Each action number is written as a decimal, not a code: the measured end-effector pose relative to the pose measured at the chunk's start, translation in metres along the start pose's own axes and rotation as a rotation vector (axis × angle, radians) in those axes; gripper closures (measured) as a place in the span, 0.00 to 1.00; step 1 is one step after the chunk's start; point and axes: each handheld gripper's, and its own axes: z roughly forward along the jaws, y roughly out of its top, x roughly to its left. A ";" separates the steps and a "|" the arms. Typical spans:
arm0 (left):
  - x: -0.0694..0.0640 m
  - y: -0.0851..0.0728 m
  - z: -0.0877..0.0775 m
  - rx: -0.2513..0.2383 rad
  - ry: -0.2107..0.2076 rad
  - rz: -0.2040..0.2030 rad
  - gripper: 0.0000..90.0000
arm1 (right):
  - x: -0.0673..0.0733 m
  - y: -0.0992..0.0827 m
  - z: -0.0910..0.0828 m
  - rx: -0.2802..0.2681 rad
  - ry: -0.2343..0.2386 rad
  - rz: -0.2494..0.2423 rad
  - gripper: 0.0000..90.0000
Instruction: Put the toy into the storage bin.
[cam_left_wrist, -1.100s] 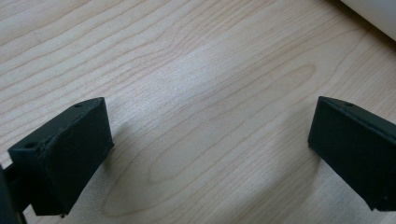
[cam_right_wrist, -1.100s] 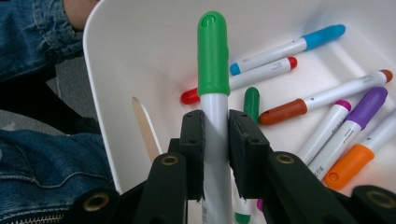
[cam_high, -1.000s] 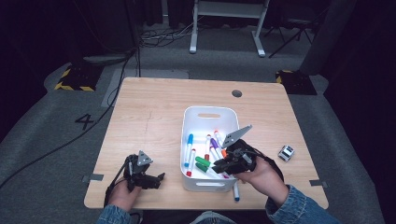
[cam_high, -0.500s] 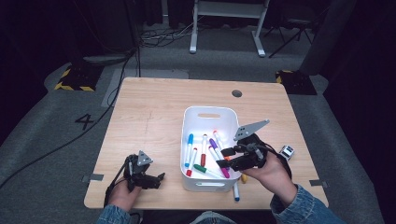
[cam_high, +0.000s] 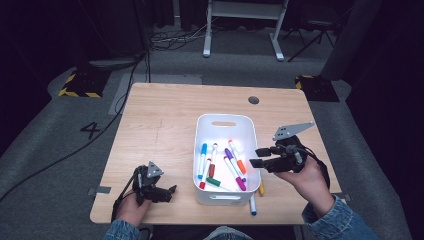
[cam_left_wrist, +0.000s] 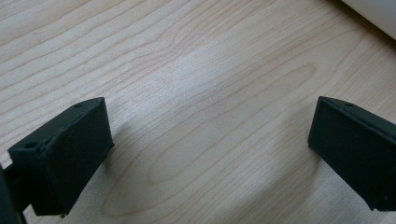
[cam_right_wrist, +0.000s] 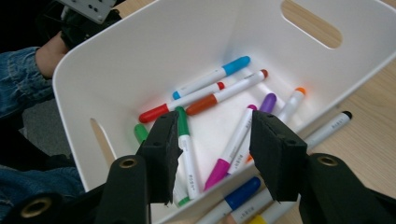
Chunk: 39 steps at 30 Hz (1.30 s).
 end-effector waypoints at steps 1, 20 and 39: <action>0.000 0.000 0.000 0.000 0.000 0.000 0.00 | 0.000 0.000 0.000 0.000 0.000 0.000 0.59; 0.000 0.000 0.000 0.000 0.000 0.000 0.00 | -0.051 -0.031 0.017 0.048 -0.111 0.096 0.59; 0.000 0.000 0.000 0.000 0.000 0.000 0.00 | -0.078 -0.067 0.072 0.178 -0.126 0.148 0.62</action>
